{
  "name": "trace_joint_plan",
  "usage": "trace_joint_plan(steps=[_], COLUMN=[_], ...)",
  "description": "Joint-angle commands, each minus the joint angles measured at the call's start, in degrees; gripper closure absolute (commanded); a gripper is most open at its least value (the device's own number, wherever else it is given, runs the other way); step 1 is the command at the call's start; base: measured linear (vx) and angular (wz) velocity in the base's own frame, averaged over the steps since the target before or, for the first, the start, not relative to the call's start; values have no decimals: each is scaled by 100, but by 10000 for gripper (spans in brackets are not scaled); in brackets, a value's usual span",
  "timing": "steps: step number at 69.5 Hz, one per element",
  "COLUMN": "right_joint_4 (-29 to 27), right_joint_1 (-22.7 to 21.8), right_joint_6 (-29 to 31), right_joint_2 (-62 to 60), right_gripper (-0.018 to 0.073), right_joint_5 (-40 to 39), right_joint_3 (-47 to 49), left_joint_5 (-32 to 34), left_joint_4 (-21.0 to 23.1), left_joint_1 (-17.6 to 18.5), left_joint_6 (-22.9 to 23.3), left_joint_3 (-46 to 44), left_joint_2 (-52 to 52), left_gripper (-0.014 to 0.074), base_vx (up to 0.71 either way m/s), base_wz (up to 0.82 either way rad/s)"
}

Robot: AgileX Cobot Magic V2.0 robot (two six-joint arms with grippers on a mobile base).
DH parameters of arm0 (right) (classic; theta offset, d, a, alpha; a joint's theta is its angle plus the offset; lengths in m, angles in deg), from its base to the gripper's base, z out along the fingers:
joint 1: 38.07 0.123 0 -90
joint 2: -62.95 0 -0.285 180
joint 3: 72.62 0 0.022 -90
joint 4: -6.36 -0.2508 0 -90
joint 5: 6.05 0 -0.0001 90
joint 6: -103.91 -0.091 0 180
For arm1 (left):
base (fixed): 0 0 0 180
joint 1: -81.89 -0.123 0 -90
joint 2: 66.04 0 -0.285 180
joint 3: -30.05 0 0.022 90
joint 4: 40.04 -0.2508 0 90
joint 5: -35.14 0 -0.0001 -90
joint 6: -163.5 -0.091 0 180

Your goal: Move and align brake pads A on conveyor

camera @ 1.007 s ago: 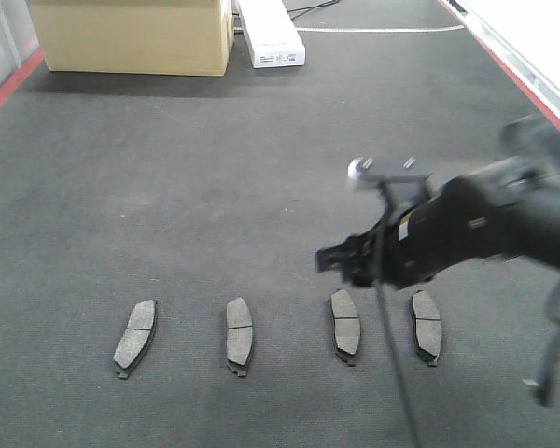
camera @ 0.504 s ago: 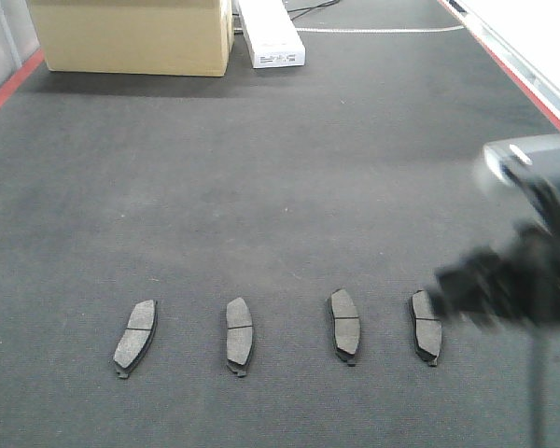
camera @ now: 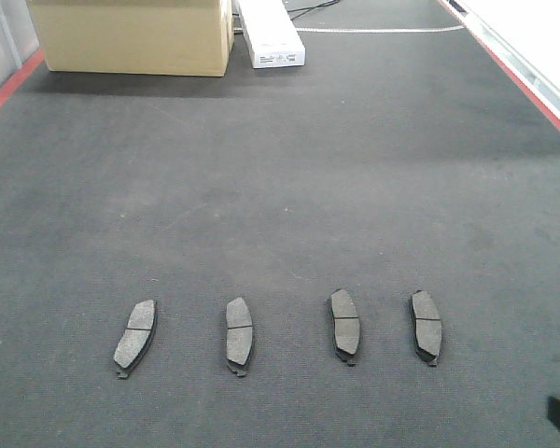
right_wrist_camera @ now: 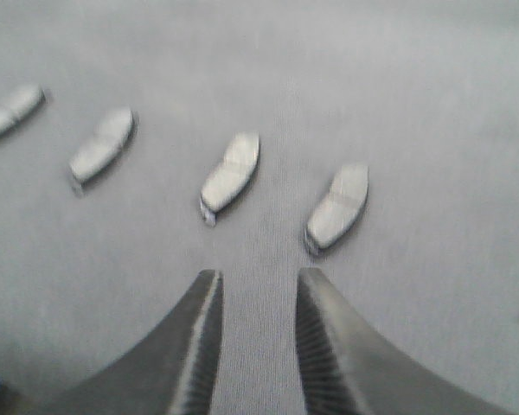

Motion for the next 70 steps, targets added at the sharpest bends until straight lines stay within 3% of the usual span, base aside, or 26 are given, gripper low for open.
trace_joint_plan(steps=[1,9,70], right_joint_4=[91,91,40], right_joint_1=[-11,-11,-11], right_joint_6=[75,75,75], right_joint_2=[-208,-253,-248], right_gripper=[447,575,567], right_joint_5=[-513,-524,-530], right_joint_3=[97,97,97], left_joint_5=[385,385,390], left_joint_4=[-27,-27,-27], left_joint_1=[34,34,34], left_joint_6=[26,26,26], left_joint_3=[-165,-165,-165], left_joint_2=[-43,-43,-43], left_gripper=[603,603,603], base_vx=[0,0,0], base_wz=[0,0,0])
